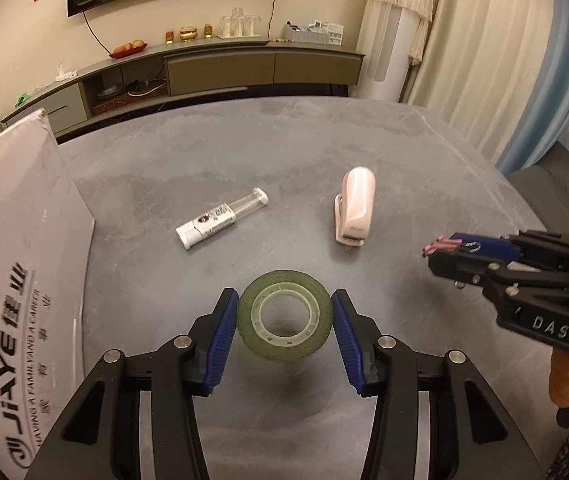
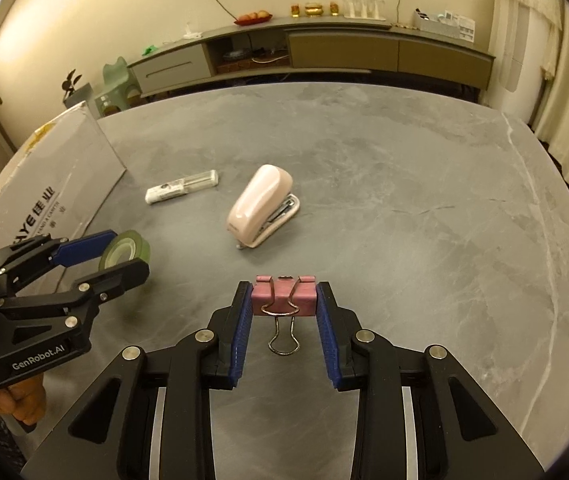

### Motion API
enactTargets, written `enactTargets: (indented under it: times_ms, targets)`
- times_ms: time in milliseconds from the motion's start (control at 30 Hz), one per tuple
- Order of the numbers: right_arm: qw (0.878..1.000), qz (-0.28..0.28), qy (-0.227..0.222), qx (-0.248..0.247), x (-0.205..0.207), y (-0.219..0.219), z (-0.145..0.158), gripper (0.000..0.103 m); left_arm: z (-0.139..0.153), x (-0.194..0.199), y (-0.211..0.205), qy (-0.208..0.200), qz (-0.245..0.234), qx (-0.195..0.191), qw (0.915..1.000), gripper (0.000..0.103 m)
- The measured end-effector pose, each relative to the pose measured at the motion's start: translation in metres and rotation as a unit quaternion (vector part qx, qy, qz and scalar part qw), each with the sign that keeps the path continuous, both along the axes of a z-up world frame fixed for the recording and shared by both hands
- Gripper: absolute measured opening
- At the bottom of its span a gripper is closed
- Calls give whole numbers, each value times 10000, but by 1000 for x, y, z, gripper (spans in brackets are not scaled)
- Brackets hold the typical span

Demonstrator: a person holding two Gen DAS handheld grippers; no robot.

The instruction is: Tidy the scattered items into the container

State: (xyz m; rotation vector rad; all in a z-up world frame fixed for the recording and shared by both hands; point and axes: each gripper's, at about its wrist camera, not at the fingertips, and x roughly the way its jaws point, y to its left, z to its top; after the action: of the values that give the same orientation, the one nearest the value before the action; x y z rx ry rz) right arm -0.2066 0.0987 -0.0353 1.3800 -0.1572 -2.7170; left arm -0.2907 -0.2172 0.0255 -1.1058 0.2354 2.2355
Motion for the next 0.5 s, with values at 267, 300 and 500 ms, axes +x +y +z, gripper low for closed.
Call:
enactTargets:
  times_ms: [267, 300, 500]
  targets:
    - [9998, 52, 177, 82, 15, -19, 24, 33, 27, 6, -16, 138, 75, 177, 9997, 49]
    - [9997, 57, 209, 84, 17, -22, 28, 33, 30, 7, -18, 174, 76, 203, 9996, 49]
    - [9990, 113, 423, 73, 26, -39, 51, 33, 53, 21, -35, 385, 84, 314, 9987, 49]
